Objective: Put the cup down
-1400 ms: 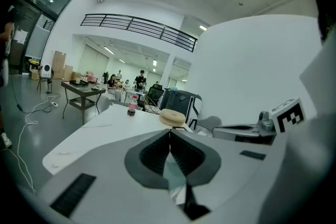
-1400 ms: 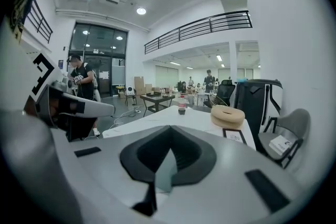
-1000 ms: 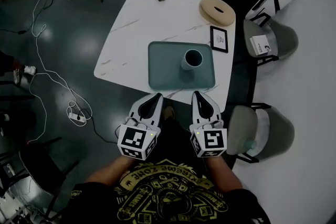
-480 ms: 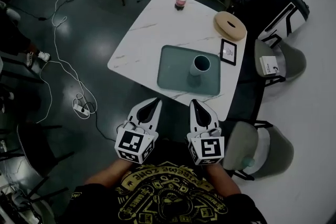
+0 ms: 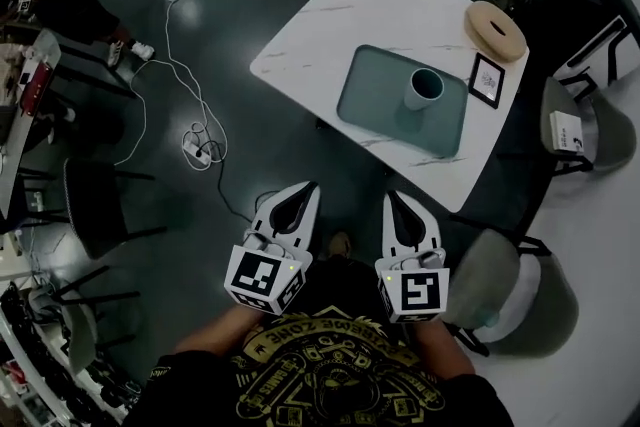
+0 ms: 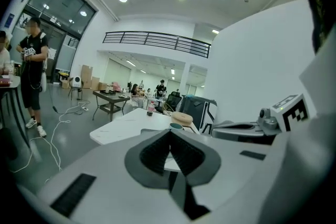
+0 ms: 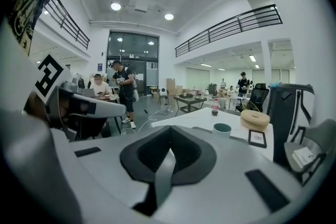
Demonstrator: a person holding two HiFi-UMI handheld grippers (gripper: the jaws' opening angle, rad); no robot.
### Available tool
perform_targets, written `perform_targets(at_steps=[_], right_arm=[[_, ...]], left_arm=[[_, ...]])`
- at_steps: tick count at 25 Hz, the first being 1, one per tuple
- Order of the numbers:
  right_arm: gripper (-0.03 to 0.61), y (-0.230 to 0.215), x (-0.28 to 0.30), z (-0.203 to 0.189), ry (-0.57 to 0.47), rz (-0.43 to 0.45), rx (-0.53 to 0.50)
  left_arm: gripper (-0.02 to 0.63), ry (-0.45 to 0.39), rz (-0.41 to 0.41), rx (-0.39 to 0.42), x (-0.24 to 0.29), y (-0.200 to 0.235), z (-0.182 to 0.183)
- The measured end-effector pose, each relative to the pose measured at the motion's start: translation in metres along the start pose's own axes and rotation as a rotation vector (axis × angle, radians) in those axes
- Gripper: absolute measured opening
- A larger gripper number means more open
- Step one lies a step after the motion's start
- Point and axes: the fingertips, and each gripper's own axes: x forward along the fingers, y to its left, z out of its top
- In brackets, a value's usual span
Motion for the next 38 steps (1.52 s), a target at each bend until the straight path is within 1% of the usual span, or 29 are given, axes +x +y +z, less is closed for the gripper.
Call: perform_targets(at_steps=[2,5,9,12,14,16,20,24,29,33,38], right_arm=[[0.006,0.009,-0.004,0.0,0.005,0.037,0.003],[0.006,0.02,-0.008,0.004,0.012,0.063,-0.004],[0.006,0.049,-0.012,0.014,-0.001,0.109,-0.032],[0.006,0.078,-0.013,0.018,-0.025,0.164,-0.015],[0.006,0.094,-0.014,0.019,-0.027,0.177,-0.011],[0.006,0.109,-0.013,0.017,-0.015,0.174,-0.01],[0.006,0.132,-0.009,0.005,0.033,0.133,-0.006],[0.005,0.152,-0.009,-0.003,0.02,0.139,-0.004],[0.005,0.155,-0.011,0.004,0.047,0.071,-0.005],[0.005,0.166,-0.012,0.004,0.031,0.066,0.005],[0.005,0.171,-0.016,0.006,0.03,0.037,0.01]], left_arm=[[0.011,0.004,0.042,0.003,-0.015,0.0,-0.006],[0.011,-0.006,0.076,0.009,-0.033,0.0,-0.008],[0.011,-0.027,0.104,0.027,-0.057,0.009,-0.004],[0.011,-0.034,0.117,0.045,-0.074,0.021,-0.004],[0.011,-0.036,0.123,0.046,-0.085,0.03,-0.004],[0.011,-0.035,0.125,0.044,-0.098,0.041,-0.004],[0.011,-0.033,0.108,0.031,-0.116,0.06,-0.006],[0.011,-0.033,0.065,0.038,-0.124,0.066,-0.008],[0.011,-0.033,0.031,0.053,-0.129,0.075,-0.005],[0.011,-0.04,0.016,0.059,-0.134,0.08,-0.002],[0.012,-0.046,-0.01,0.061,-0.139,0.083,0.001]])
